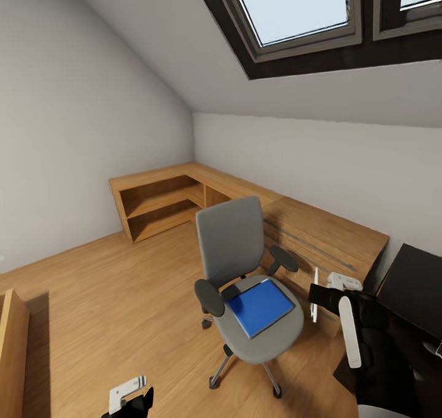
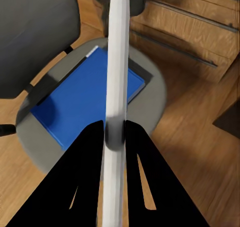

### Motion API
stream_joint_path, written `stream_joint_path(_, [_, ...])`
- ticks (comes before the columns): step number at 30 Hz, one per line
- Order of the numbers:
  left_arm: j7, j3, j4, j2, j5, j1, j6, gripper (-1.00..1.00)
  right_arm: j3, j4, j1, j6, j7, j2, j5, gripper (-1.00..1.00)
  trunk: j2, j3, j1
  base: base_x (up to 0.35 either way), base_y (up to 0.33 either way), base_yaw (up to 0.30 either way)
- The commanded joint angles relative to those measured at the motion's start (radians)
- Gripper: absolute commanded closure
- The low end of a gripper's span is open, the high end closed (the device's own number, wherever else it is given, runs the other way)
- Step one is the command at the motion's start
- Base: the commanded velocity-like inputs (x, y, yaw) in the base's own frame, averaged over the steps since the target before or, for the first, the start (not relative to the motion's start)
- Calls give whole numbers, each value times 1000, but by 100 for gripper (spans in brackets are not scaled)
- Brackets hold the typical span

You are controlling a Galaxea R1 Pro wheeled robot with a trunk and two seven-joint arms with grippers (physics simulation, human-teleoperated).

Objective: In the bedroom, organize the workspace by keeping the computer under the desk, ensuring the monitor is on the desk, placing the keyboard on the desk next to the monitor, placing the mouse on the desk next to the keyboard, moving the folder from the swivel chair onto the desk next to the mouse, stacking the notebook on top of the folder with the pen on top of the notebook, and positioning the swivel chair next to the desk.

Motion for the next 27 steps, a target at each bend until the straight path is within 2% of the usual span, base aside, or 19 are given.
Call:
stream_joint_path(1, [8,-7,-3,1,8,3,0,-100,-3,-1,-1,4,-4,0,-7,100,6,2,-4,0,0,-138])
stream_joint_path(5, [9,-40,-4,1,7,12,-10,-100,-18,0,-1,3,-4,-1,-7,100,34,15,-19,0,0,-225])
stream_joint_path(15, [14,-97,-2,0,5,13,-13,-100,-25,0,0,3,-4,-10,-6,100,104,46,-57,0,0,-259])
stream_joint_path(27, [15,-111,-1,0,5,13,-13,-100,-25,1,0,3,-3,-18,-6,100,188,84,-103,0,0,-253])
